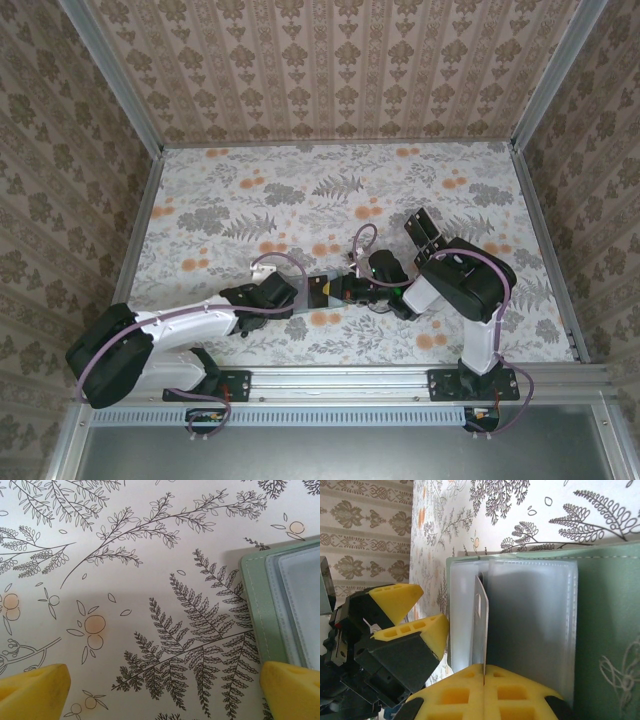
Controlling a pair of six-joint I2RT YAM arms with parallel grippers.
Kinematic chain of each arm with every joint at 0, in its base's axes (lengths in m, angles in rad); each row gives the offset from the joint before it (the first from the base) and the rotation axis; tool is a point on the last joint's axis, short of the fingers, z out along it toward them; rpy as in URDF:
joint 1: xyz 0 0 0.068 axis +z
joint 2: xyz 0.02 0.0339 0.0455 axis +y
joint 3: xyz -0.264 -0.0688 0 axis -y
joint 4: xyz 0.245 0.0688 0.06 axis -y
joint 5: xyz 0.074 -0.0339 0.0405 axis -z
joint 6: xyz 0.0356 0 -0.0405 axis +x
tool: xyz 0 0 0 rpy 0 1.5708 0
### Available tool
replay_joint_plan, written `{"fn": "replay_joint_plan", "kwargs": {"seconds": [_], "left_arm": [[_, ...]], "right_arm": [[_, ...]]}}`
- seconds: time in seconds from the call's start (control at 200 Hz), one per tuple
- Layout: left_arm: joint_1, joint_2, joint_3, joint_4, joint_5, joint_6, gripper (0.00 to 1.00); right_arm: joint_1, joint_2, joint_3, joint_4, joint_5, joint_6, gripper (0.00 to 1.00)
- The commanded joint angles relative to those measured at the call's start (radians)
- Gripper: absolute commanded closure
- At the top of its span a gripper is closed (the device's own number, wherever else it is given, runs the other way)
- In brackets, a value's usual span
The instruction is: Put the credit cards into the card holder
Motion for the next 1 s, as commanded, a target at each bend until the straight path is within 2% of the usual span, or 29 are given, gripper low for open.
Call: {"fn": "replay_joint_plan", "kwargs": {"seconds": [0.0,0.99], "left_arm": [[0.007,0.006,-0.012,-0.003,0.009,0.022,0.00],[0.009,0.023,-0.011,0.013,0.018,0.024,0.00]], "right_arm": [[-0.003,0.032,0.011,-0.073,-0.044,-0.031,1.00],[-0.001,0.067,0.073,-0.152,-0.083,-0.009,1.00]]}}
